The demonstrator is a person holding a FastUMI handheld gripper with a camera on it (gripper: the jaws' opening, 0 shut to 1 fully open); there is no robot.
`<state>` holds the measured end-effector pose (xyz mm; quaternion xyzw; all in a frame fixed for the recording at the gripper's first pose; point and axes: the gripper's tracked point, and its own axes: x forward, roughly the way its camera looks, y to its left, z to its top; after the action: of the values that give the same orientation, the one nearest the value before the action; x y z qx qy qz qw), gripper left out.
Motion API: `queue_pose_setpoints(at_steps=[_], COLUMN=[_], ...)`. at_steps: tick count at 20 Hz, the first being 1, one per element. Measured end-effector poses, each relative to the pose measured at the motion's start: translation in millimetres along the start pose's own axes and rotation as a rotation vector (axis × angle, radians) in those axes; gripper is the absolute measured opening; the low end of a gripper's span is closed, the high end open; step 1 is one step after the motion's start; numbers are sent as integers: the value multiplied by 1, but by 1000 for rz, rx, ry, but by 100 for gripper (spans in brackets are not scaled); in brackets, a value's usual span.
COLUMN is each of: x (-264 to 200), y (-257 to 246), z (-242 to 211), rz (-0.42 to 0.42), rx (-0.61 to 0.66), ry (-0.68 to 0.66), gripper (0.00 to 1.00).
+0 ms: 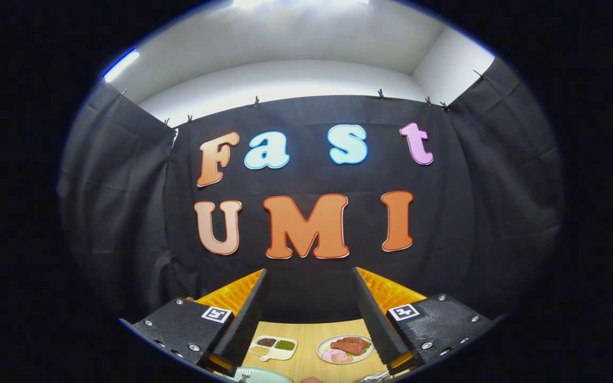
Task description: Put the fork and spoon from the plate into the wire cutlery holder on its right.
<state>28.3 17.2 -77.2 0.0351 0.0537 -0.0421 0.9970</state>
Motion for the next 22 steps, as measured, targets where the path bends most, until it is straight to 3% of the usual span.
queue_pose_setpoints(at_steps=[6, 11, 15, 22], x=[3, 7, -4, -48], y=[65, 113, 141, 157], z=[-35, -79, -157, -291], rz=[108, 142, 149, 89], rx=[0, -11, -1, 13], ry=[101, 190, 428, 893], gripper=[92, 92, 92, 92])
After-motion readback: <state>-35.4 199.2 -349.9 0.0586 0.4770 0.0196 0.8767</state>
